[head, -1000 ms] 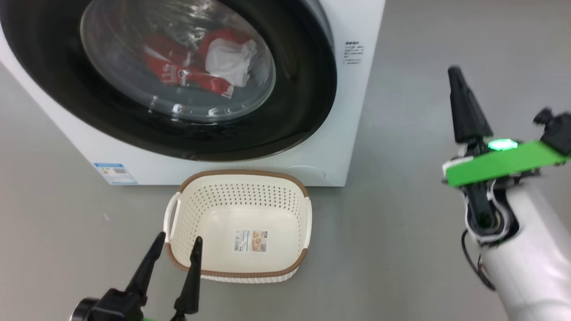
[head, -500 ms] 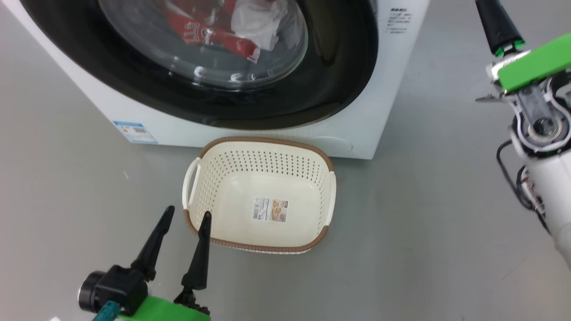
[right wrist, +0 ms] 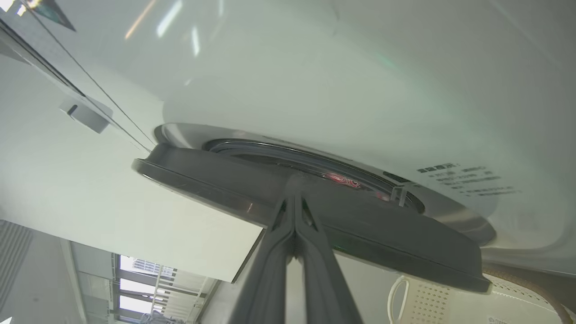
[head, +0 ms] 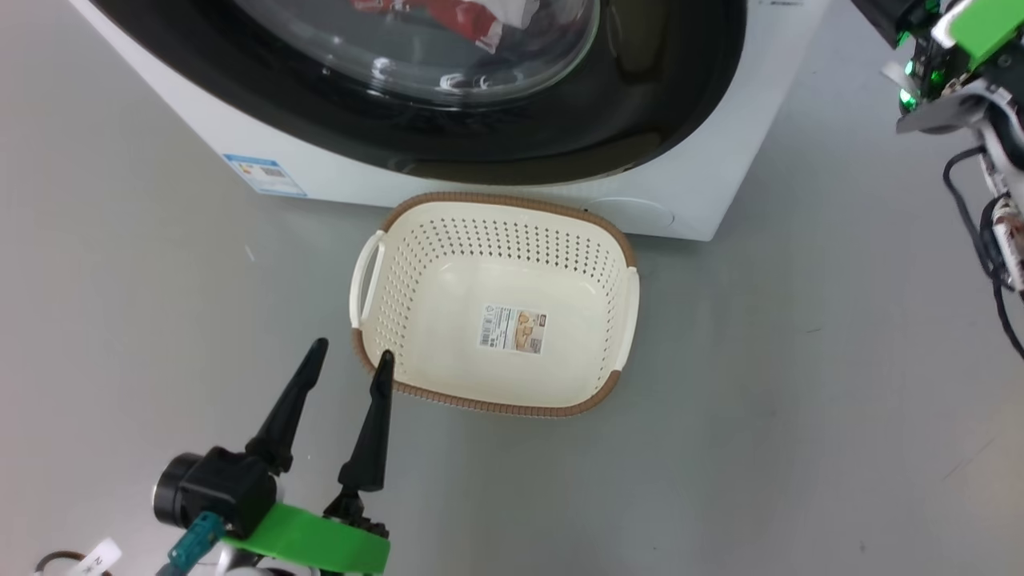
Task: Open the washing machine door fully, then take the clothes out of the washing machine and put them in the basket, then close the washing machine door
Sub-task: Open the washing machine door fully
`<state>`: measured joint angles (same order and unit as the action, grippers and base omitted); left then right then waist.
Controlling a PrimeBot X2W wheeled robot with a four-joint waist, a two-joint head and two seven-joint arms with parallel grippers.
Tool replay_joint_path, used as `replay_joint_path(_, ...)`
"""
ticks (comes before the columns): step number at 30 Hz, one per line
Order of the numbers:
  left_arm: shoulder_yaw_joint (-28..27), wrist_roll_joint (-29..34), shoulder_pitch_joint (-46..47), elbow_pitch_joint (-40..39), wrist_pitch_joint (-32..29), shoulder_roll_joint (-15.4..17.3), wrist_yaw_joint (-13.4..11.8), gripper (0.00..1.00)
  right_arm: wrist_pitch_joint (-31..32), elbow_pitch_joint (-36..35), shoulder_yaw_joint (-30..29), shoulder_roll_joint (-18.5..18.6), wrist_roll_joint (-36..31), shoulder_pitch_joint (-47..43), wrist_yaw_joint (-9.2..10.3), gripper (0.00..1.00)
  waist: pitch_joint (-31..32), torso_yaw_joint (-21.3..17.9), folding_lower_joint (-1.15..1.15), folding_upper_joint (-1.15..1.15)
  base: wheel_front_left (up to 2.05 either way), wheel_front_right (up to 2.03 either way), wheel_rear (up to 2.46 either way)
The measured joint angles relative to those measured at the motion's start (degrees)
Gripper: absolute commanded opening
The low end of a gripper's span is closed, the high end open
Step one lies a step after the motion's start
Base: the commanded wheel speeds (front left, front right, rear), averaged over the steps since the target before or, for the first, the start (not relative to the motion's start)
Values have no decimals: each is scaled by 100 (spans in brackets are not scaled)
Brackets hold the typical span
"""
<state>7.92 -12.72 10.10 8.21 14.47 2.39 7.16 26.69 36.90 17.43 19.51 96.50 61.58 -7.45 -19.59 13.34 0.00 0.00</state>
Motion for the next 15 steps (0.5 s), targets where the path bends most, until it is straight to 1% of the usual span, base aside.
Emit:
replay_joint_path(6,79,-64,209,3,0,-7,1,100,642,279,-10,-29,301,445,0,0,-204,87,0,0,0,0,0)
replay_joint_path(13,166,-152,296,3,0,-12,1,100,1081,704,26,-36,393,793,0,0,-432,191,0,0,0,0,0)
replay_joint_path(15,187,-159,348,1,0,-13,1,100,1124,782,53,-35,390,859,0,0,-475,219,0,0,0,0,0)
